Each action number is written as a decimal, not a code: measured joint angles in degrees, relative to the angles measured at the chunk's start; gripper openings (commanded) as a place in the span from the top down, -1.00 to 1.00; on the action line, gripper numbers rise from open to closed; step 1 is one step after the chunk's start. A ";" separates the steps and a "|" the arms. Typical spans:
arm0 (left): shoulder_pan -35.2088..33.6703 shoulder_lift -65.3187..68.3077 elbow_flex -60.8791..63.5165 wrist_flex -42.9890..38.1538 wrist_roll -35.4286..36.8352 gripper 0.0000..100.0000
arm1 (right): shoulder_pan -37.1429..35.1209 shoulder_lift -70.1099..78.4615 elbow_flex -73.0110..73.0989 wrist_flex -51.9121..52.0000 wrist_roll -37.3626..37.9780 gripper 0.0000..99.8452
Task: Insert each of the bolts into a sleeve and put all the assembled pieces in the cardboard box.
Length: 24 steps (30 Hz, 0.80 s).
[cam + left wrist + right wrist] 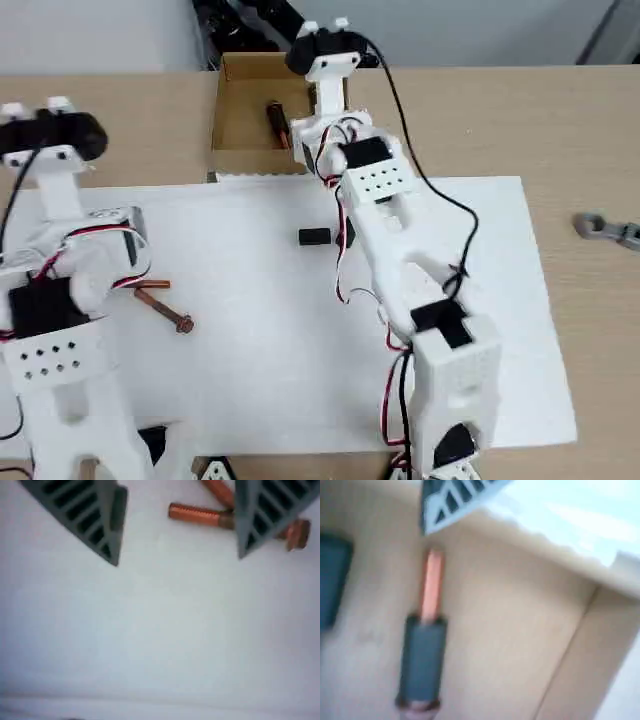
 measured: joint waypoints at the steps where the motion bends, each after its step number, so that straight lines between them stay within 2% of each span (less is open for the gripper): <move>1: -0.62 0.00 0.00 0.88 0.00 0.70 | 0.00 -1.67 0.00 2.29 0.00 0.95; 5: -1.41 2.29 0.00 4.13 0.53 0.70 | 0.00 -7.03 0.00 11.52 0.00 0.95; 9: -1.41 8.53 -0.97 5.80 6.24 0.70 | 0.00 -10.99 0.00 20.13 -0.70 0.95; 13: -1.41 15.65 -5.27 6.68 17.85 0.66 | 0.00 -13.71 0.00 27.69 -3.52 0.95; 19: -2.73 25.23 -12.48 12.66 33.32 0.60 | 0.00 -14.95 0.00 37.19 -6.24 0.96; 24: -8.70 32.70 -13.45 13.63 38.95 0.60 | 0.00 -14.95 0.00 39.38 -6.68 0.99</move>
